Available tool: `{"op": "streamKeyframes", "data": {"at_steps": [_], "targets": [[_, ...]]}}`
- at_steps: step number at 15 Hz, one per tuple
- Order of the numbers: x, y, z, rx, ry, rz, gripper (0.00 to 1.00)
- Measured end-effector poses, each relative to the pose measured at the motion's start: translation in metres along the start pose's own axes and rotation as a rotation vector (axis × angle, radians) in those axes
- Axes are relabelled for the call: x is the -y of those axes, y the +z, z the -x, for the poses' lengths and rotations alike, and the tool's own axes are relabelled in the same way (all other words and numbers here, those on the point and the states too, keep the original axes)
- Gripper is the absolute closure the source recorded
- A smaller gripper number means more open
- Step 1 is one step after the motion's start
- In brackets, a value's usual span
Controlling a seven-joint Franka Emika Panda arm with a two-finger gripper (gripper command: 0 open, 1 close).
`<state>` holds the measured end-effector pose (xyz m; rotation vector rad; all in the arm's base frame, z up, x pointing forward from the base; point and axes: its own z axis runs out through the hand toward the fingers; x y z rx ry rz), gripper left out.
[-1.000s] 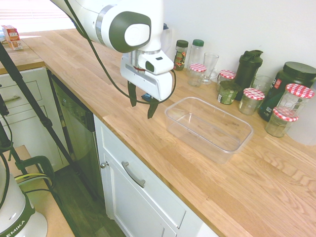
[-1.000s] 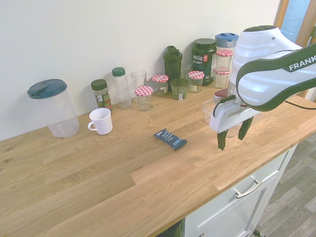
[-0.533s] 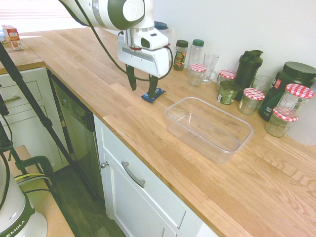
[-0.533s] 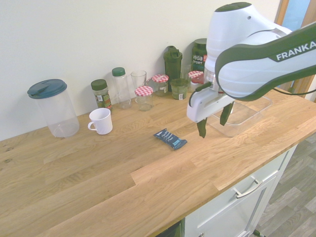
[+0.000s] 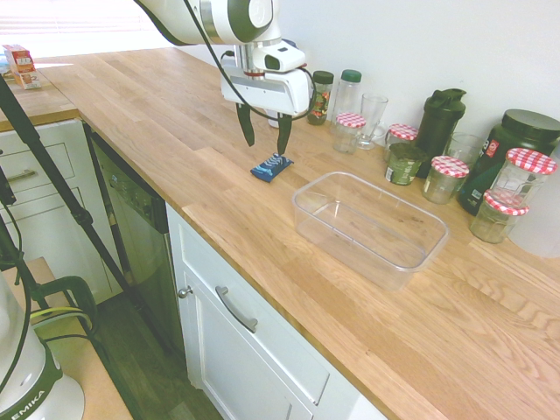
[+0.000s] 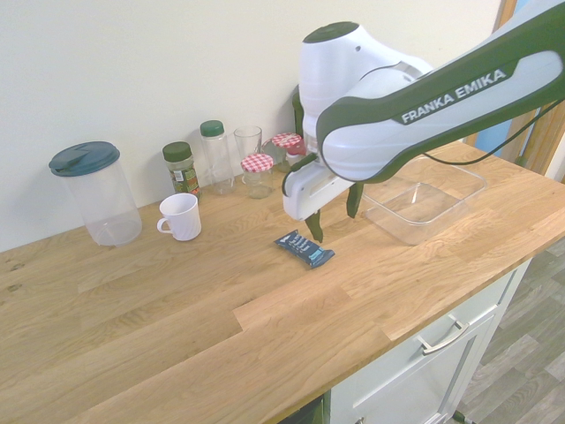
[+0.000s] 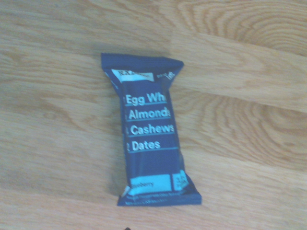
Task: Put the protein bar into the container
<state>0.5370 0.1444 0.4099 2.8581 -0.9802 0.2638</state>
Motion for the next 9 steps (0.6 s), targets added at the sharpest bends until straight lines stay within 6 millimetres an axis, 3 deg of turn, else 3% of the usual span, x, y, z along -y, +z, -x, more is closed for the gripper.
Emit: {"op": "streamKeyframes", "data": {"at_steps": [4,9], "targets": [[0.031,0.021,-0.001,0.016,-0.026,0.018,0.0],[0.051,0.032,-0.014,0.023,-0.029,0.011,0.0]]}}
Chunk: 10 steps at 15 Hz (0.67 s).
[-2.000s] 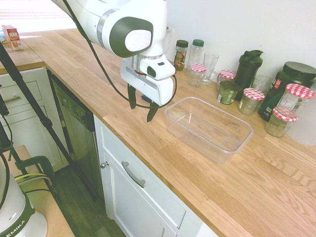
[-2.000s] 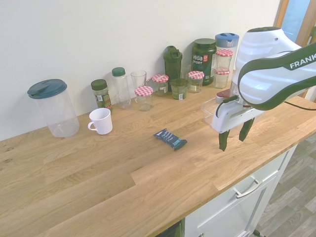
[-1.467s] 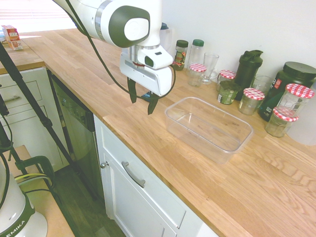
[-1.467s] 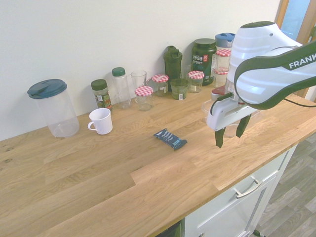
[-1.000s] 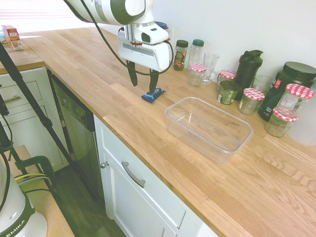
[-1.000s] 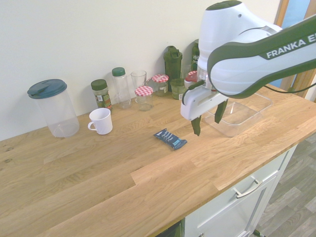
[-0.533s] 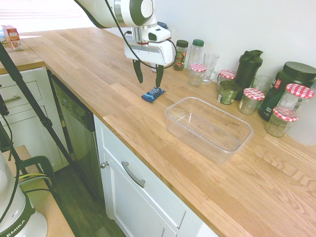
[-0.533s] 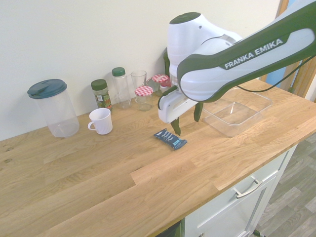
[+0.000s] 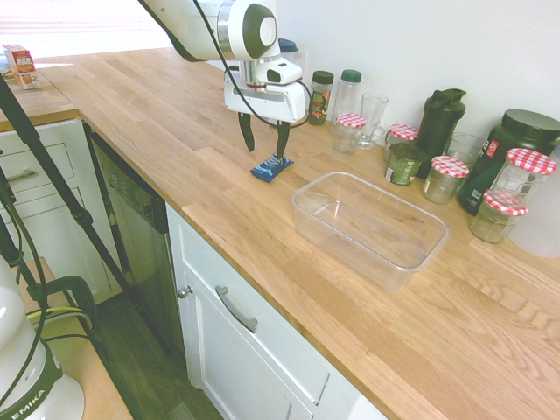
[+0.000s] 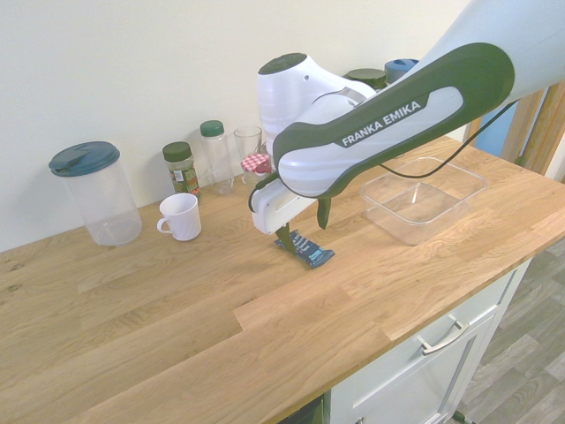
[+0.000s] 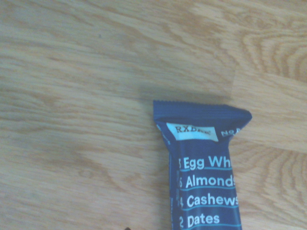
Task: Put the protein bar into the container
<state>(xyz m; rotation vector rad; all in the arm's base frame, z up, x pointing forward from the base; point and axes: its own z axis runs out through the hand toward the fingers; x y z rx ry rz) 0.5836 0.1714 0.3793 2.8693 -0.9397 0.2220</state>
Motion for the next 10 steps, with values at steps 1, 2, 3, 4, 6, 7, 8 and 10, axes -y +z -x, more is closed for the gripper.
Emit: {"op": "streamKeyframes", "data": {"at_steps": [1,2,3,4,6,7,8,10], "targets": [[0.001,0.004,-0.004,0.004,0.002,0.001,0.0],[0.003,0.009,-0.007,0.01,0.003,0.004,0.0],[0.005,0.015,-0.011,0.015,0.004,0.008,0.0],[0.007,0.021,-0.013,0.02,0.005,0.012,0.0],[0.011,0.032,-0.016,0.033,0.006,0.019,0.0],[0.012,0.038,-0.017,0.038,0.006,0.022,0.0],[0.013,0.043,-0.019,0.043,0.006,0.025,0.0],[0.015,0.046,-0.023,0.047,0.003,0.02,1.0]]}}
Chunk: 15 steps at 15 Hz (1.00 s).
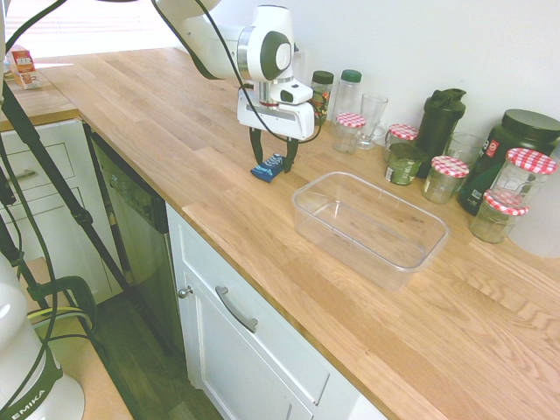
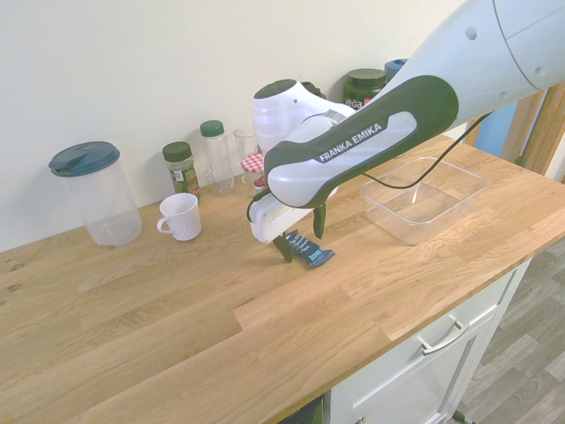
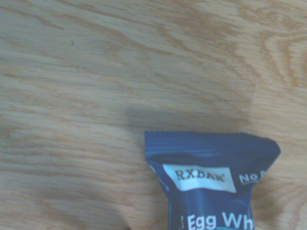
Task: Put the protein bar into the container
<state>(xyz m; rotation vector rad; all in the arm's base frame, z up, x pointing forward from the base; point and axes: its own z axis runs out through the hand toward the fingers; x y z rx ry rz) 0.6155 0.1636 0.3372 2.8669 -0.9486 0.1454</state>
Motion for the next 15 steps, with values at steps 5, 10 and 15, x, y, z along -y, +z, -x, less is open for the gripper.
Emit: {"op": "streamKeyframes", "data": {"at_steps": [5,10,15], "targets": [[-0.002,0.001,-0.004,0.014,-0.003,-0.007,1.0],[-0.005,0.005,-0.009,0.074,-0.015,-0.041,1.0],[-0.007,0.006,-0.012,0.087,-0.014,-0.048,1.0]]}}
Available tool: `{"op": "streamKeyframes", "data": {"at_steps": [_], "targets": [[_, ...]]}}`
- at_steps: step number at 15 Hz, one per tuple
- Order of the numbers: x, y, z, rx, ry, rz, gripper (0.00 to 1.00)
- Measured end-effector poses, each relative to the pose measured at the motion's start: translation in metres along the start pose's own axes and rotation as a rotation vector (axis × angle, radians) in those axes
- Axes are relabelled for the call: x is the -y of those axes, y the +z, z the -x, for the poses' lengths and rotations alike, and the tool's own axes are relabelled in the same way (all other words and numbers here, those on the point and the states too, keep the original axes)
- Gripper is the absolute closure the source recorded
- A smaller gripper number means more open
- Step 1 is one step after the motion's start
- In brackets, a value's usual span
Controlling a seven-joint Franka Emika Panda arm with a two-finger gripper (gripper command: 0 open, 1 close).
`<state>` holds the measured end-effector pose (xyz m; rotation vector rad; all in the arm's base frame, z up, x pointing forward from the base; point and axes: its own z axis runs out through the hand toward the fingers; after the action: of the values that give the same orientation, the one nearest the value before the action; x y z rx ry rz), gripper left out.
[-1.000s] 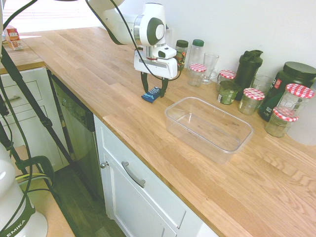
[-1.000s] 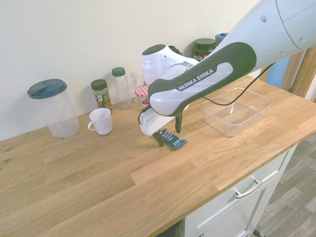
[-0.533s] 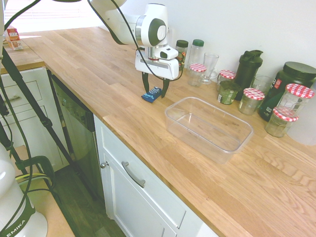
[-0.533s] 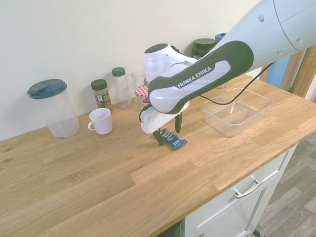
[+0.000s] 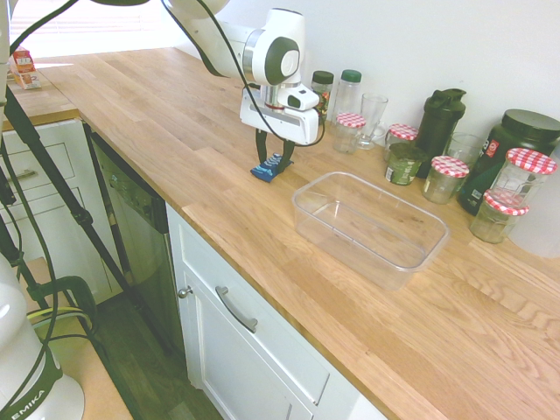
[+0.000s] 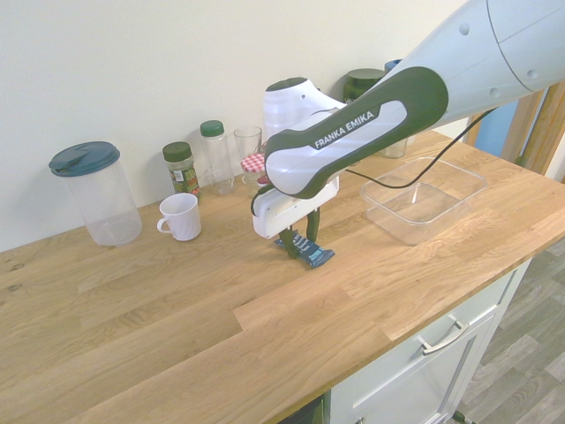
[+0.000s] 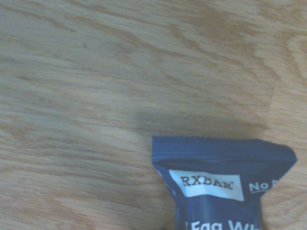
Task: Put the protein bar into the container
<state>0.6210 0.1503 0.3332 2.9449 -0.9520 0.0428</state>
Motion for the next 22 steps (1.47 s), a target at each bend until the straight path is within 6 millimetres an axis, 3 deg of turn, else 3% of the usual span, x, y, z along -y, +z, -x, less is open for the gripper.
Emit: {"op": "streamKeyframes", "data": {"at_steps": [7,10,13,16,19,22], "targets": [[-0.007,-0.008,-0.005,0.002,0.012,0.008,1.0],[-0.022,-0.059,0.004,-0.039,0.018,-0.025,1.0],[-0.07,-0.127,0.014,-0.078,0.057,-0.072,1.0],[-0.151,-0.17,0.004,-0.102,0.119,-0.124,1.0],[-0.217,-0.175,-0.009,-0.098,0.169,-0.132,1.0],[-0.261,-0.159,-0.028,-0.079,0.204,-0.119,1.0]]}}
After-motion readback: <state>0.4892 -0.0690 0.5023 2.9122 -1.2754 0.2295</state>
